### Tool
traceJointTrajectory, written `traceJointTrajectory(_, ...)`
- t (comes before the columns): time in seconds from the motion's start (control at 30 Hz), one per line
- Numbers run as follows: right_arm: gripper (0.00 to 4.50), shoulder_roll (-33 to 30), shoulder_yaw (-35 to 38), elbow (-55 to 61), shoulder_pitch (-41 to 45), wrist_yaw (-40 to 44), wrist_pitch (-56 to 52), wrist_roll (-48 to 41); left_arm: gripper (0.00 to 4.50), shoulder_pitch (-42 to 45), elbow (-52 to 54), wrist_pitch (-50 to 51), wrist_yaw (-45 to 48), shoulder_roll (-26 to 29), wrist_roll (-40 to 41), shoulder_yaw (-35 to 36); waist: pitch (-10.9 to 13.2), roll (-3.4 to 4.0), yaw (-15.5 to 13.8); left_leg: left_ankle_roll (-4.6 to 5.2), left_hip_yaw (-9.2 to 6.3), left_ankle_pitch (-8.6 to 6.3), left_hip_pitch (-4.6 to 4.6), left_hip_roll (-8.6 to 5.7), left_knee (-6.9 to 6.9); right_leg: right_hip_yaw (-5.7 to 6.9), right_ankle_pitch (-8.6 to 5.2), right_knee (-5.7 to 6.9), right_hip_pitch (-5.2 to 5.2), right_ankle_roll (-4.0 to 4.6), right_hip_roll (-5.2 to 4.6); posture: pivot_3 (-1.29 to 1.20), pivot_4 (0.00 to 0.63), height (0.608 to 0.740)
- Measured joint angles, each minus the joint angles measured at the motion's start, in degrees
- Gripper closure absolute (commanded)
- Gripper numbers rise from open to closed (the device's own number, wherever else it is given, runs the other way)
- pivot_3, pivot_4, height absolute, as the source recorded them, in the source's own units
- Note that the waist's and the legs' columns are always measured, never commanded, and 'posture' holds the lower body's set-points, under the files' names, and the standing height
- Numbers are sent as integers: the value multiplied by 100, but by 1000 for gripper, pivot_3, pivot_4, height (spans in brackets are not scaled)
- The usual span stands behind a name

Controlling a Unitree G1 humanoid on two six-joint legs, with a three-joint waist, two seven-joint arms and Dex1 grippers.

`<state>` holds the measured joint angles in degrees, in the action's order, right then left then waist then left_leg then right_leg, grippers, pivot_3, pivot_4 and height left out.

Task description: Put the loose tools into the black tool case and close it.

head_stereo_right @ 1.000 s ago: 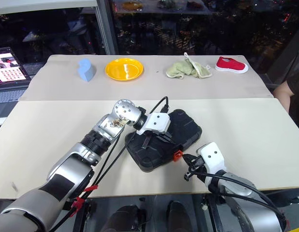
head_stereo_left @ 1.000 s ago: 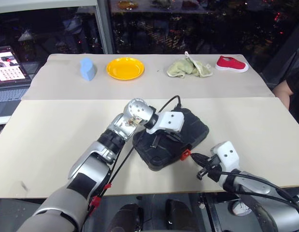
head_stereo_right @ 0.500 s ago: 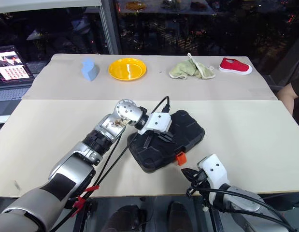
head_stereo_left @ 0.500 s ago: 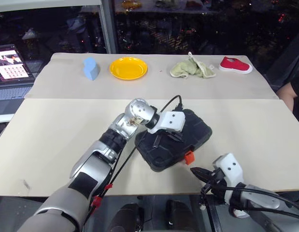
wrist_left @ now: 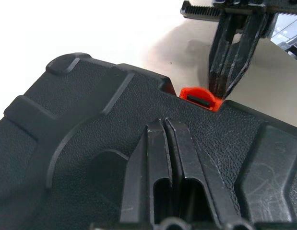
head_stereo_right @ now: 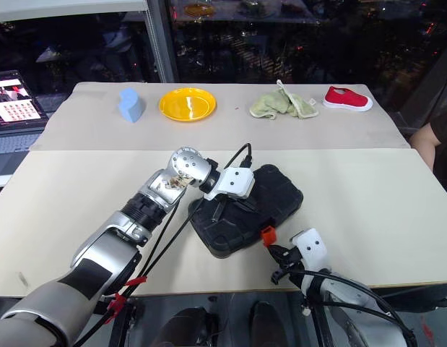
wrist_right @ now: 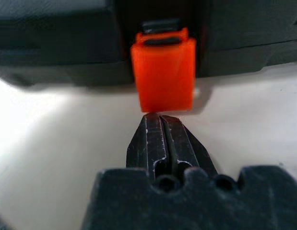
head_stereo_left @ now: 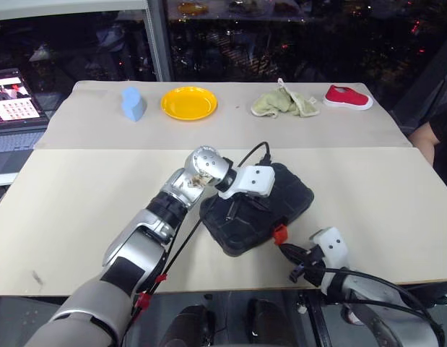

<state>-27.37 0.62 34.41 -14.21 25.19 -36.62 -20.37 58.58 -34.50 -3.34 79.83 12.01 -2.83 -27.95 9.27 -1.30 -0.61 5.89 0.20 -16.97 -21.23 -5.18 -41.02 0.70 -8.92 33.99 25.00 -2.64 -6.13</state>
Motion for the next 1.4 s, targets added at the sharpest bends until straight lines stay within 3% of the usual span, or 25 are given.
traceJointTrajectory(0.57, 4500, -143, 461, 712, -336, -28, -187, -275, 4328, 9, -6, -46, 28, -53, 1, 7, 0, 1, -26, 1, -6, -1, -13, -2, 11, 2, -2, 0, 6, 6, 2, 0, 150, 740)
traceJointTrajectory(0.6, 3924, -164, 539, 850, -453, -37, -279, -341, 4359, 9, -10, -48, 28, -56, 1, 8, 0, 1, -29, 1, -6, -1, -14, -2, 11, 2, -2, 0, 6, 6, 2, 0, 150, 740)
traceJointTrajectory(0.63, 3808, -170, 570, 891, -507, -40, -312, -356, 4359, 9, -15, -49, 28, -53, 1, 11, 0, 1, -34, 1, -7, -1, -14, -2, 11, 3, -2, -1, 6, 6, 1, 0, 150, 740)
traceJointTrajectory(0.67, 3316, -170, 577, 904, -541, -42, -342, -358, 4359, 9, -24, -53, 27, -50, 1, 13, 0, 1, -35, 1, -6, -1, -14, -2, 10, 2, -2, -1, 5, 6, 1, 0, 150, 740)
traceJointTrajectory(0.73, 2797, -169, 559, 904, -612, -56, -352, -342, 4359, 9, -35, -60, 14, -52, -2, 13, 0, 1, -35, 1, -6, -1, -14, -2, 9, 2, -3, -1, 4, 4, -4, 0, 150, 740)
traceJointTrajectory(1.03, 2797, 163, 432, 706, -252, -269, -353, -348, 4359, 9, -53, -146, 19, -64, -2, 18, 1, 0, -32, 3, -6, -1, -15, -3, 12, 3, -7, -2, 7, 0, -2, 0, 150, 740)
traceJointTrajectory(1.07, 2297, 214, 435, 664, -248, -277, -354, -356, 4359, 9, -54, -150, 24, -63, -2, 19, 1, 0, -32, 2, -7, -1, -16, -3, 12, 3, -7, -2, 8, 1, -2, 0, 150, 740)
traceJointTrajectory(1.17, 1470, 270, 438, 593, -222, -298, -354, -354, 4359, 17, -73, -152, 29, -54, -2, 25, 1, 1, -29, 2, -7, -1, -16, -3, 12, 2, -7, -1, 9, 1, -2, 0, 150, 740)
traceJointTrajectory(1.4, 1470, 295, 412, 594, -198, -286, -353, -356, 4359, 107, -143, -155, 39, -53, -4, 24, 1, 1, -24, 2, -7, -1, -16, -3, 12, 3, -7, -1, 9, 0, 1, 0, 150, 740)
